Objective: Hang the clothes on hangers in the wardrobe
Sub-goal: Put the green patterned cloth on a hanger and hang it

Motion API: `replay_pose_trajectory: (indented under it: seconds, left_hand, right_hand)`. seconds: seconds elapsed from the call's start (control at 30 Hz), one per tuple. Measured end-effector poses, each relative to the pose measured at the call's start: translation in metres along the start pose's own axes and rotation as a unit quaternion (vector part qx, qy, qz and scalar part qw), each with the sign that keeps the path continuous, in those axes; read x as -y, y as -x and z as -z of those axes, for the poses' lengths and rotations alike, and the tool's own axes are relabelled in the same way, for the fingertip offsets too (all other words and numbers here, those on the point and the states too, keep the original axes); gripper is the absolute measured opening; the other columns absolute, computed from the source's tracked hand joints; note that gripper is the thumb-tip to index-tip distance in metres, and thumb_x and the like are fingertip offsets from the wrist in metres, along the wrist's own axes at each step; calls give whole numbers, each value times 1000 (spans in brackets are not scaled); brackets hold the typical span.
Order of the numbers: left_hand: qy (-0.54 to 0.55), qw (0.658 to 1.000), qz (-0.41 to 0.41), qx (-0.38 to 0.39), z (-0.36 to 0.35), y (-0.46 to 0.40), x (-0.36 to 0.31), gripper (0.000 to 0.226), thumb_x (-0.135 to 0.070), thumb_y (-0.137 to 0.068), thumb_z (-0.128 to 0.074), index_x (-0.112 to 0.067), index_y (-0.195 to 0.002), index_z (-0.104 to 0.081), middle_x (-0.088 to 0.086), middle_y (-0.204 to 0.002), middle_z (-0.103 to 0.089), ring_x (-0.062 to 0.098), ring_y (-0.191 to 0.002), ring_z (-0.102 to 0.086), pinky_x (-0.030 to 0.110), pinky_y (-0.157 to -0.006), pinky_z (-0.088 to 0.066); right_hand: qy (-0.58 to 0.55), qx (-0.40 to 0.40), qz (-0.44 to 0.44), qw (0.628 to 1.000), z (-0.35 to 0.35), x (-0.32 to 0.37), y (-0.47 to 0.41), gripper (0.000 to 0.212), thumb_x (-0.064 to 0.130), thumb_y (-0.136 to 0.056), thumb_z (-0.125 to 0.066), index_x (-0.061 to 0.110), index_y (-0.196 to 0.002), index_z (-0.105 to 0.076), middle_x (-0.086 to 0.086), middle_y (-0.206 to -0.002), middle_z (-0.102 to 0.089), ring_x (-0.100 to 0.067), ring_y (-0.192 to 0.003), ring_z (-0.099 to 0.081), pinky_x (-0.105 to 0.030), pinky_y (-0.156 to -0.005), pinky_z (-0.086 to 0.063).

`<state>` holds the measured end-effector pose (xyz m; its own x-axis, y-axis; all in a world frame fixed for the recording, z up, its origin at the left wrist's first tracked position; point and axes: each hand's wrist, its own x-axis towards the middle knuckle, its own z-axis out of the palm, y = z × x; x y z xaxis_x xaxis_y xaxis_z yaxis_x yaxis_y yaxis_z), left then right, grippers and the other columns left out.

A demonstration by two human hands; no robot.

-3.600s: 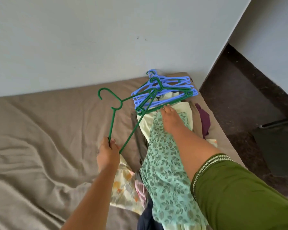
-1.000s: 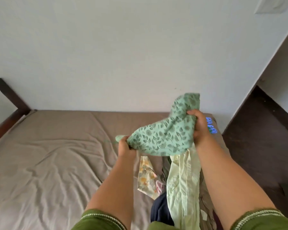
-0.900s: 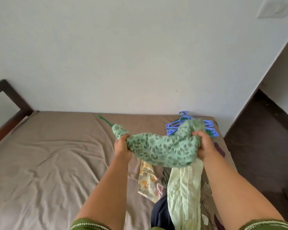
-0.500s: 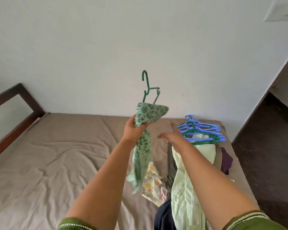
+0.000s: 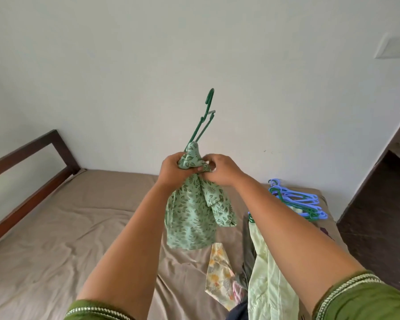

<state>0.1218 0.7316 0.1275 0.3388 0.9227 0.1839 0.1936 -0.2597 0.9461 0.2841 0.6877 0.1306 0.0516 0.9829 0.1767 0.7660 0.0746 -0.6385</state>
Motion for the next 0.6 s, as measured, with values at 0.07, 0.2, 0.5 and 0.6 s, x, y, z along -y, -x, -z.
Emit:
replay_pose_trajectory:
  seconds: [0.07, 0.2, 0.5, 0.6]
  left_hand:
    - [3, 1000, 1, 5, 14, -2, 1, 28, -11, -68, -87, -18, -90, -71, -1, -83, -74, 13, -76, -70, 27, -67, -59]
    - [-11, 1000, -13, 19, 40, -10, -3, 25, -11, -69, -86, -18, -86, -70, -2, -81, -74, 10, -73, -71, 24, -63, -57]
    - [-49, 997, -33, 48, 91, -35, 5, 40, -27, -59, -92, -16, -91, -71, -3, -86, -75, 13, -81, -72, 30, -68, -60]
    - [-42, 996, -36, 66, 107, -40, 14, 40, -35, -65, -87, -14, -92, -66, 9, -77, -69, 18, -70, -63, 38, -69, -60]
  right_hand:
    - [3, -12, 5, 1000, 2, 13, -11, 43, 28, -67, -84, 25, -98, -55, -3, -115, -50, -21, -111, -44, -29, -85, -35]
    - [-168, 112, -88, 975, 2, 32, -27, 65, 11, -65, -86, 22, -114, -45, -3, -123, -54, -20, -114, -51, -32, -91, -42]
    - [111, 150, -168, 968, -8, 66, -48, 46, 34, -79, -75, 16, -119, -60, -3, -109, -64, -23, -96, -61, -33, -89, -50]
    - [271, 138, -216, 928, -21, 74, -51, 41, 38, -90, -61, 11, -121, -59, -3, -102, -60, -24, -92, -58, -35, -85, -49]
